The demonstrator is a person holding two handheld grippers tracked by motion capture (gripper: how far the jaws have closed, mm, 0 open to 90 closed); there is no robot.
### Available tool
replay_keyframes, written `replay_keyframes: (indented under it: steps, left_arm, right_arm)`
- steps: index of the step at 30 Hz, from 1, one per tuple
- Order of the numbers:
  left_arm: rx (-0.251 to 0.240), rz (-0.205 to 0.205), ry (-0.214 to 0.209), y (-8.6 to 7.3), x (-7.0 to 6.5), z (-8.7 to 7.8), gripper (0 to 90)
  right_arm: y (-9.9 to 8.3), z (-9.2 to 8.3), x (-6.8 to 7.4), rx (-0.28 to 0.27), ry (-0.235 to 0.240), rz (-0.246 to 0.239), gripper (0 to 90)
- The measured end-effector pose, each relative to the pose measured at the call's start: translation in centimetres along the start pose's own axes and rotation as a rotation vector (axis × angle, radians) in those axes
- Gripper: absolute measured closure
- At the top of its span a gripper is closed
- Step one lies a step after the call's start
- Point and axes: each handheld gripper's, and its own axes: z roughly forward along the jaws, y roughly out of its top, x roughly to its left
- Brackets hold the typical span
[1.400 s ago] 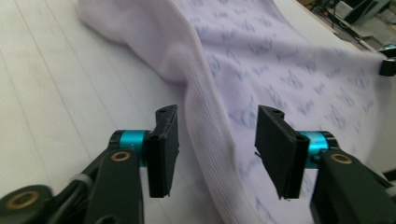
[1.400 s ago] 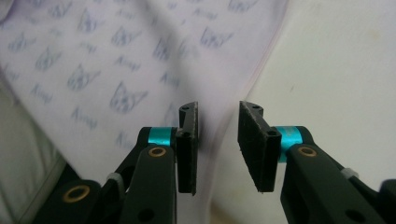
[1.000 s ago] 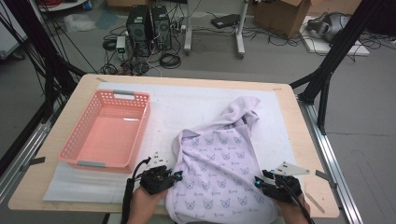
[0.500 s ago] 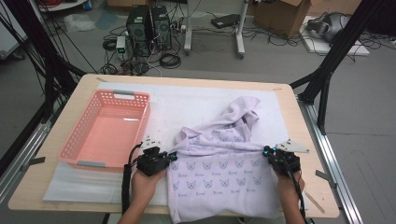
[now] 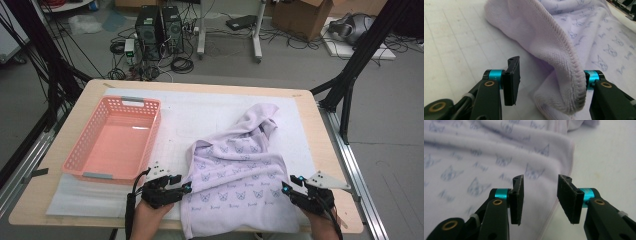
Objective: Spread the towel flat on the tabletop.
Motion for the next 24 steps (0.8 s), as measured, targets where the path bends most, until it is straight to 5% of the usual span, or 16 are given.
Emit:
replay_keyframes:
  steps: [8, 14, 16, 17, 19, 24]
  left_arm:
    - [-0.017, 0.024, 0.03, -1.0, -1.3, -1.4, 48.7]
    - [0.026, 0.022, 0.0, -1.1, -1.4, -0.2, 52.8]
    - [0.029, 0.039, 0.01, -1.2, -1.6, 0.1, 58.7]
    - [0.034, 0.042, 0.015, -1.2, -1.6, 0.1, 62.5]
    - [0.044, 0.023, -0.02, -1.1, -1.3, -0.1, 74.9]
    - [0.035, -0.01, -0.081, -1.4, -1.0, -1.4, 79.0]
  right_arm:
    - [-2.6, -2.2, 0.6, 0.027, 0.038, 0.002, 56.1]
    - [-3.0, -1.1, 1.4, 0.084, 0.081, 0.0, 56.7]
    - [-2.9, -0.9, 1.8, 0.087, 0.06, -0.024, 65.6]
    - [-2.8, -1.0, 1.9, 0.099, 0.083, -0.024, 86.1]
    - [-2.7, -1.2, 1.8, 0.119, 0.113, -0.025, 88.1]
    - [-3.5, -2.7, 1.5, 0.143, 0.163, 0.006, 88.6]
